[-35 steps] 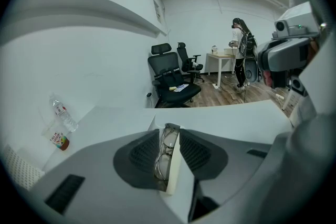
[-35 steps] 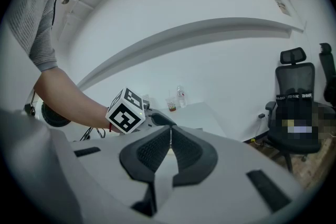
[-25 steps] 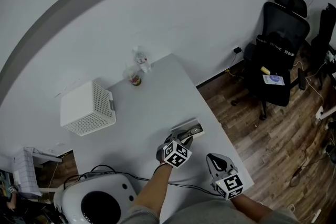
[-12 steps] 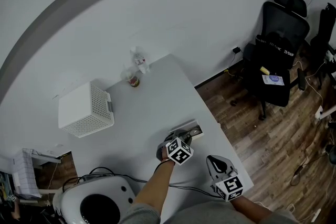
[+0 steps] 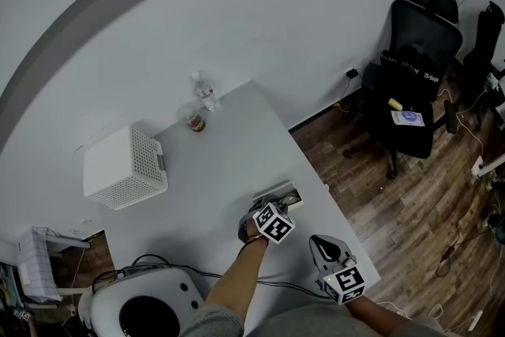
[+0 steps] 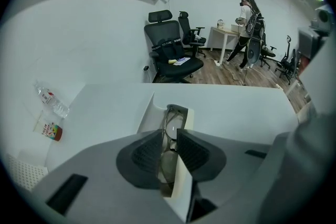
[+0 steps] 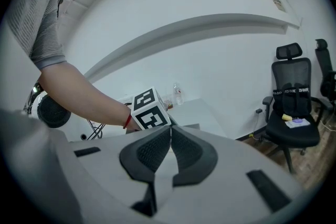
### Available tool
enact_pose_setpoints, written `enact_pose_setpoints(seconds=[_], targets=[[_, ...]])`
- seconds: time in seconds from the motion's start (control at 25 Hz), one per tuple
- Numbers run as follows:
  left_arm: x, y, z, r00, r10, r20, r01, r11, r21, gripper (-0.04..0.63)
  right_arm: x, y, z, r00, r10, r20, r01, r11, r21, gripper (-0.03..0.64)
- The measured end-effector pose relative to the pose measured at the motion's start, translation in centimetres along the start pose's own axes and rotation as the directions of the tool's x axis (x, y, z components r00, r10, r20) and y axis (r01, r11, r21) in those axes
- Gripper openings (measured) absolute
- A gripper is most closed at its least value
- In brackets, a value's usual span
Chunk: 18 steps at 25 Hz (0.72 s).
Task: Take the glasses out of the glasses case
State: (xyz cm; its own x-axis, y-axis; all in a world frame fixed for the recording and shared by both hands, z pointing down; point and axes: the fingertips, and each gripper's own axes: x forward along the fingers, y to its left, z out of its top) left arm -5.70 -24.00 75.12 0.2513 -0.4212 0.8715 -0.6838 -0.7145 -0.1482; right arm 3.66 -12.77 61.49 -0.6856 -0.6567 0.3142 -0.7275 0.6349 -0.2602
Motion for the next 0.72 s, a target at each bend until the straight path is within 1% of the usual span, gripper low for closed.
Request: enact_pose_setpoints(seconds=[0.08, 0.4, 0.52, 0.72], targets=[[0.2, 0.3, 0.0, 1.000, 0.010, -0.008, -0.010, 1.000, -0.004, 0.095, 0.0, -0.1, 0.1, 1.000, -0.004, 0.000, 0.004, 1.000, 0.000, 0.012], [1.0, 0.1, 0.7, 0.999, -0.030, -0.030, 0.029, 0.999, -0.031, 0.092, 0.3, -0.4, -0.6, 1.000, -0.006, -0.006, 0.006, 1.000, 0.020, 0.012], [1.4, 0.1, 0.8, 0.998, -0.038, -0.044, 0.037, 0.999, -0.022, 0.089, 0.2, -0.8, -0.4, 1.000, -0.021, -0.017, 0.021, 1.000, 0.021, 0.012], [2.0, 0.1, 0.8, 0.996, -0.066, -0.063, 0.065, 0.998, -0.017, 0.089, 0.1, -1.0, -0.5, 1.000, -0.017, -0.009, 0.018, 0.999, 0.027, 0.012]])
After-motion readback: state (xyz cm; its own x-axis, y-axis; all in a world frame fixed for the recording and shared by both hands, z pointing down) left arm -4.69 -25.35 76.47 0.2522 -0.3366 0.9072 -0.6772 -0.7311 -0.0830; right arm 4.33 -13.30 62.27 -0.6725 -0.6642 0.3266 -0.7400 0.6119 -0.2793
